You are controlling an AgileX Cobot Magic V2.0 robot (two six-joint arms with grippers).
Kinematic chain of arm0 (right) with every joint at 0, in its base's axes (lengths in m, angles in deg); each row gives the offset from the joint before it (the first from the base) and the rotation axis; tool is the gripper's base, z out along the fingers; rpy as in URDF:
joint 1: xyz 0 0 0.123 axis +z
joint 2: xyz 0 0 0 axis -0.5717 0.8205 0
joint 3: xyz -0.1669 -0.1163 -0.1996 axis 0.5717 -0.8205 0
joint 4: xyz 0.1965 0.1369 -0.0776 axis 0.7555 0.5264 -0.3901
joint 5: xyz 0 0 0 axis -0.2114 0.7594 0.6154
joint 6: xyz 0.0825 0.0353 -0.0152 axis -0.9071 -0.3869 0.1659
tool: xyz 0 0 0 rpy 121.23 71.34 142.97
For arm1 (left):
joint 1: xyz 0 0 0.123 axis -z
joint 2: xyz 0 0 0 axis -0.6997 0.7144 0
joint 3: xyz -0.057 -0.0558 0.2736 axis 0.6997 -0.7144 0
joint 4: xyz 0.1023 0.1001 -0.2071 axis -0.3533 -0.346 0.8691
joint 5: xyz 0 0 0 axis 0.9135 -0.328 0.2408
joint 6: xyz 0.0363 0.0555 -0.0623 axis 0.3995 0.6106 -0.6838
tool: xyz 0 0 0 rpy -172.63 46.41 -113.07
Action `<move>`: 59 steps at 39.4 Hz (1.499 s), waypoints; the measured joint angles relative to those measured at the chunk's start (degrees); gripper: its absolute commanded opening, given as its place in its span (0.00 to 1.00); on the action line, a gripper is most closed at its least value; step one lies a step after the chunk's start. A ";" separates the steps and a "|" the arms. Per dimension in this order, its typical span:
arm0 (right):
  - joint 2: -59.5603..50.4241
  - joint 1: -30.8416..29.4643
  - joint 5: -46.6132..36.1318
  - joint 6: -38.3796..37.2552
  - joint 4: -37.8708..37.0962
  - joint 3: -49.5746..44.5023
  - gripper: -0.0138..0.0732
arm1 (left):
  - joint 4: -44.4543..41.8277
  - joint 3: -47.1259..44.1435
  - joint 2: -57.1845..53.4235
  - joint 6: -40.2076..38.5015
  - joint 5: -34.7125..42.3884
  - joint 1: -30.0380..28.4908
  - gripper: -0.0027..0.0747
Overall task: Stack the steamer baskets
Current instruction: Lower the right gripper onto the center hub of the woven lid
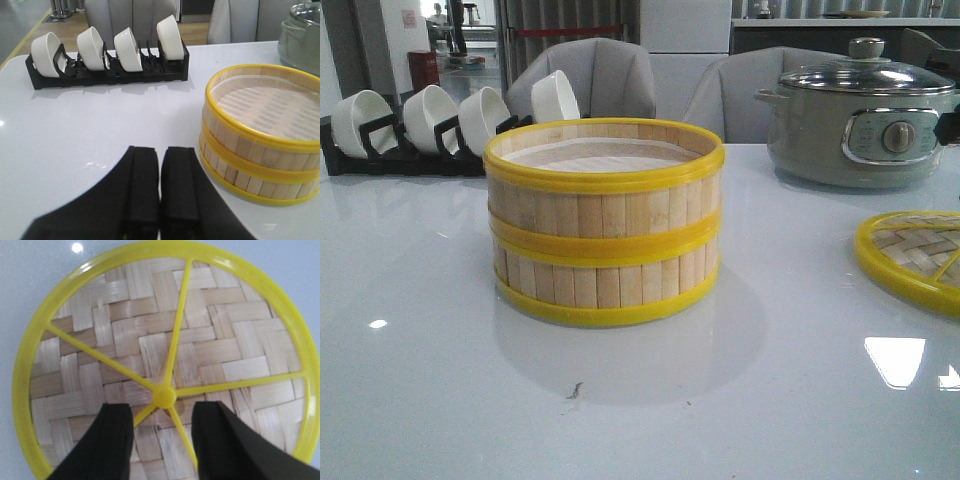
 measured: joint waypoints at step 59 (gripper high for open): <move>3.23 0.00 -2.01 0.00 0.31 1.12 0.61 | 0.00 0.00 0.00 0.00 0.00 0.00 0.17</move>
